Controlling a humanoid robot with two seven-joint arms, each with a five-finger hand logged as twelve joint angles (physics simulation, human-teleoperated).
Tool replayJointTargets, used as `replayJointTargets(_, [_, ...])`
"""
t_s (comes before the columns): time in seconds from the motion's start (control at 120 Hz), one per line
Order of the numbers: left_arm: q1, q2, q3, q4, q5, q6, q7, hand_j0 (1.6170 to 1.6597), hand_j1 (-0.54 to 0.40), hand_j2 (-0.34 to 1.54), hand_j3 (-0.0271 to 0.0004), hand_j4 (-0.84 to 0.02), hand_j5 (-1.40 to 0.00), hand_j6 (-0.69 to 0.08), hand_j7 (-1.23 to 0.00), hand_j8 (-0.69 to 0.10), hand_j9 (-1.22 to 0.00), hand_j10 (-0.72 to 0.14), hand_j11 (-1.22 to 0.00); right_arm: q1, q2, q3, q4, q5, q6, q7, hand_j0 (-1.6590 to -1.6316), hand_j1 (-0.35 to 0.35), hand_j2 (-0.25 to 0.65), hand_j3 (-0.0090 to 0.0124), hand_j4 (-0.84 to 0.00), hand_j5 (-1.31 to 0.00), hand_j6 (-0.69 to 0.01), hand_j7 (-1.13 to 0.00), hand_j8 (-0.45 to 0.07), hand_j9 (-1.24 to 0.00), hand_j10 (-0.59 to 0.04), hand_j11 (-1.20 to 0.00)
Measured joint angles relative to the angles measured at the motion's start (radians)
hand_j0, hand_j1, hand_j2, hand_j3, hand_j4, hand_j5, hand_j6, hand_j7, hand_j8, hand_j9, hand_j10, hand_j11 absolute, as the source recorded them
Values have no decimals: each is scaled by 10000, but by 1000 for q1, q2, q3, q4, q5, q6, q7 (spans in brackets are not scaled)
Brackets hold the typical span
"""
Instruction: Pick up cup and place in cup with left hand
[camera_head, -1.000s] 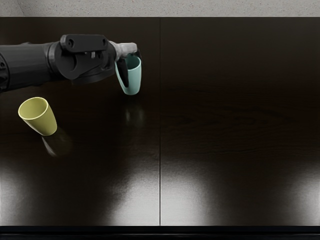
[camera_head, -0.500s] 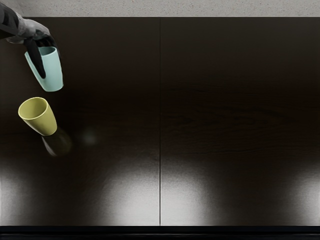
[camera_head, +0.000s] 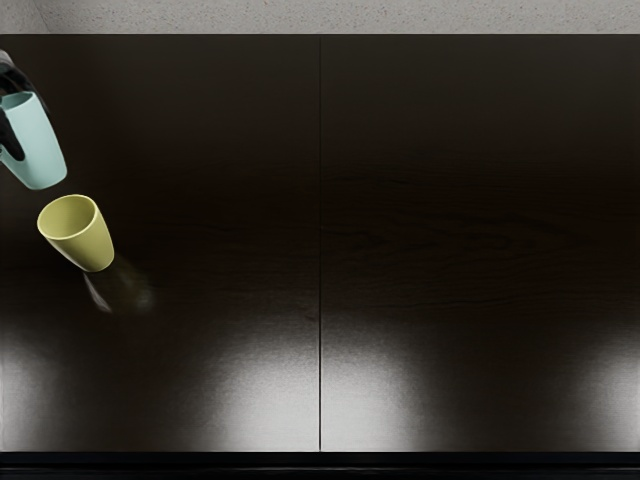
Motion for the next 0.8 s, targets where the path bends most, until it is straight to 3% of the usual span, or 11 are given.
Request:
replayJointTargets(0.117, [-17, 0, 2, -96, -4, 71, -1, 16538, -1269, 1014, 0, -4413, -7279, -2541, -7339, -2470, -7409, -4299, -7287, 0, 0, 0, 0, 0, 0, 0, -16581, -3330, -29, 0, -130, -172, -128, -172, -130, -172, -131, -172])
replayJointTargets(0.208, [-35, 8, 4, -144, -7, 97, -2, 16538, -1298, 1093, 0, -4399, -7347, -2525, -7428, -2409, -7500, -4247, -7346, 0, 0, 0, 0, 0, 0, 0, -16581, -3330, -29, 0, -130, -172, -129, -172, -130, -172, -131, -172])
replayJointTargets(0.292, [-88, 28, 18, -180, -17, 112, -4, 16537, -1343, 1120, 0, -4290, -7438, -2416, -7517, -2349, -7589, -4183, -7412, 0, 0, 0, 0, 0, 0, 0, -16581, -3330, -29, 0, -130, -172, -129, -172, -130, -172, -131, -172])
replayJointTargets(0.425, [-107, 29, 29, -256, -24, 185, -5, 16539, -1387, 1188, 0, -4280, -7416, -2400, -7499, -2321, -7625, -4138, -7441, 0, 0, 0, 0, 0, 0, 0, -16581, -3330, -29, 0, -130, -172, -129, -172, -130, -172, -131, -172])
replayJointTargets(0.592, [-115, 29, 27, -318, -26, 257, -6, 16539, -1400, 1186, 0, -4272, -7414, -2395, -7499, -2289, -7654, -4115, -7467, 0, 0, 0, 0, 0, 0, 0, -16581, -3330, -29, 0, -130, -172, -129, -172, -130, -172, -131, -172])
replayJointTargets(0.8, [-114, 22, 24, -338, -26, 285, -6, 16539, -1415, 1192, 0, -4248, -7337, -2400, -7471, -2282, -7651, -4100, -7471, 0, 0, 0, 0, 0, 0, 0, -16581, -3330, -29, 0, -130, -172, -129, -172, -130, -172, -131, -172])
